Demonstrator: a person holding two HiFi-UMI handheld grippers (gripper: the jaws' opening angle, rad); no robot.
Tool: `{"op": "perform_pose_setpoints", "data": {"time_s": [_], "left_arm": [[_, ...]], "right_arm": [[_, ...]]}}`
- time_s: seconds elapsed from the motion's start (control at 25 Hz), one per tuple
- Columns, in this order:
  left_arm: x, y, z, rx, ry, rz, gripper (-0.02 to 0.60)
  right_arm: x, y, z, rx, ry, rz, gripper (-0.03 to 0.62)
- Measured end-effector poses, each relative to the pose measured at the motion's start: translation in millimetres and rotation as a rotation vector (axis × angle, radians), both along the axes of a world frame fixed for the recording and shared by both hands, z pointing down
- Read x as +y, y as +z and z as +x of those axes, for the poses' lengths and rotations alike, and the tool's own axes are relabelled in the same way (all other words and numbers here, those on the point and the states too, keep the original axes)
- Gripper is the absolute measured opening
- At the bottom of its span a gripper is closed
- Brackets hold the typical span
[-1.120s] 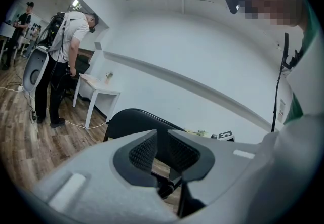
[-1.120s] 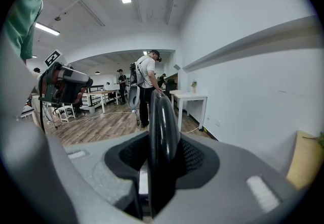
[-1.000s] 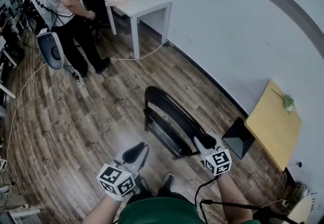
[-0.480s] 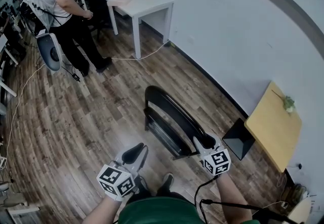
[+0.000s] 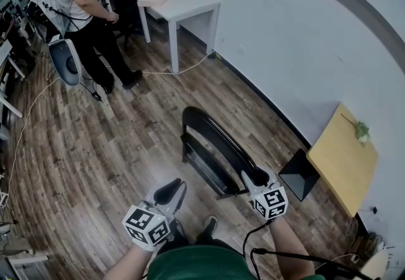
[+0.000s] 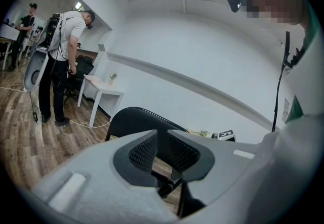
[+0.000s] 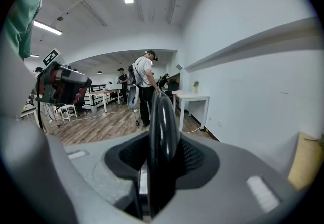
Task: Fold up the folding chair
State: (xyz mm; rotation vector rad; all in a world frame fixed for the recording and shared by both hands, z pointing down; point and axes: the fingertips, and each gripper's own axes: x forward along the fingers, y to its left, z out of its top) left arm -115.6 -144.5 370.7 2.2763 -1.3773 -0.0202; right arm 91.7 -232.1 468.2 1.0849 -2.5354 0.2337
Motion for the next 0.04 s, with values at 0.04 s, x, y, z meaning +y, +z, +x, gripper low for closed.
{"op": "perform_pose_setpoints", "data": {"time_s": [0.04], "left_arm": [[0.9,0.3,1.0,0.000,-0.001,-0.001,0.064]], "right_arm": [[0.4,0.3,1.0,-0.001,0.001,0.000,0.152]]}}
